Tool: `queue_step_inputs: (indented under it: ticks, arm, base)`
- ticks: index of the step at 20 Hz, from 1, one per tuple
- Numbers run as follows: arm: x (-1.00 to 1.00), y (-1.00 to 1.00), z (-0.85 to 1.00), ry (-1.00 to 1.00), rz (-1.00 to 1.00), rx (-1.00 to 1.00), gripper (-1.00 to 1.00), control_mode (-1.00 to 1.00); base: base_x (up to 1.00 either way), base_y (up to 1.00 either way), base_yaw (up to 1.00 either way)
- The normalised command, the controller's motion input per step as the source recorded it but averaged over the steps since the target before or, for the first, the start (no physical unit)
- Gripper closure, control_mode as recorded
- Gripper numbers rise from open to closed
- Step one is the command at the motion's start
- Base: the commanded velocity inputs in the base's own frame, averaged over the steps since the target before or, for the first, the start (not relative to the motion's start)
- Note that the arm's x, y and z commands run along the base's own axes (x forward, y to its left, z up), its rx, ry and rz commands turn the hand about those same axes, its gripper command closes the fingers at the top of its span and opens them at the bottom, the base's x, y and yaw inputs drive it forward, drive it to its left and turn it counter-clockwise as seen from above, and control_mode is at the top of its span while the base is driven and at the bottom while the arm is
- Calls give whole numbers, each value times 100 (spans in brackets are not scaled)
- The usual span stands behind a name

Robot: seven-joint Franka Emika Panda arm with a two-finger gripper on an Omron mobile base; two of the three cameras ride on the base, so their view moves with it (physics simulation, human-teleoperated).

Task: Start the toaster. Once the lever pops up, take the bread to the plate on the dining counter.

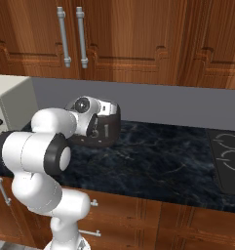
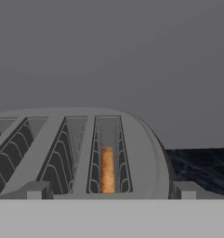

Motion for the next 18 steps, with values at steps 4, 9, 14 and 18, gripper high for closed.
queue_step_inputs:
  ticks: [4, 9, 14, 18]
  arm:
    - [0, 0, 0, 0, 0, 0, -100, -100]
    - [0, 0, 0, 0, 0, 0, -100, -100]
    - [0, 0, 0, 0, 0, 0, -100, -100]
    - [0, 0, 0, 0, 0, 0, -100, -100]
  base:
    - [0, 0, 0]
    - [0, 0, 0]
    - [0, 0, 0]
    - [0, 0, 0]
